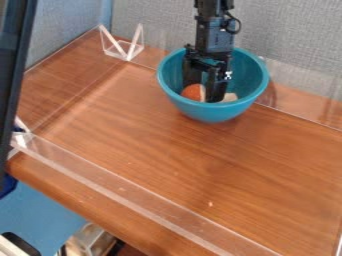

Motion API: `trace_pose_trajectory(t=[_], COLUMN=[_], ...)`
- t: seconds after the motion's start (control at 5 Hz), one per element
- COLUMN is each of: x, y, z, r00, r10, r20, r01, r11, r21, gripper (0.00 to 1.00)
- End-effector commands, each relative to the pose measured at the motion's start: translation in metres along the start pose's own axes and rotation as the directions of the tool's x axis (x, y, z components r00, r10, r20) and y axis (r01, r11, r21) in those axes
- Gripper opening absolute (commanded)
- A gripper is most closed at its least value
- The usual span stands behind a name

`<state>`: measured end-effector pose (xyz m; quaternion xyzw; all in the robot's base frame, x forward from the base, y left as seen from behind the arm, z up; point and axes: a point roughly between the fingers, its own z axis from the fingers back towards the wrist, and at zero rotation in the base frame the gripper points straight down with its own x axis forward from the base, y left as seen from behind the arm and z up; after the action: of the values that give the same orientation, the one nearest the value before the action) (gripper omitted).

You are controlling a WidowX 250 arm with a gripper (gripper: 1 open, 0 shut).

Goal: Put the mushroom in the blue bowl

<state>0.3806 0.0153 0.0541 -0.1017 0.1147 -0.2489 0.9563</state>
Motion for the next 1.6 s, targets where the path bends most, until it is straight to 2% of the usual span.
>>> trace_pose_trajectory(t=[0.0, 1.0, 1.4], x=[0.000, -0.012, -0.019], y=[-0.007, -0.017, -0.024], z=[0.030, 0.046, 0.063], r00=[0.998, 0.998, 0.997], r10=[-0.005, 0.014, 0.019], r20=[0.056, 0.056, 0.076], r01=[0.002, -0.019, -0.027], r11=[0.999, 0.997, 0.995], r21=[0.052, 0.074, 0.099], gripper=[1.00, 1.00, 1.00])
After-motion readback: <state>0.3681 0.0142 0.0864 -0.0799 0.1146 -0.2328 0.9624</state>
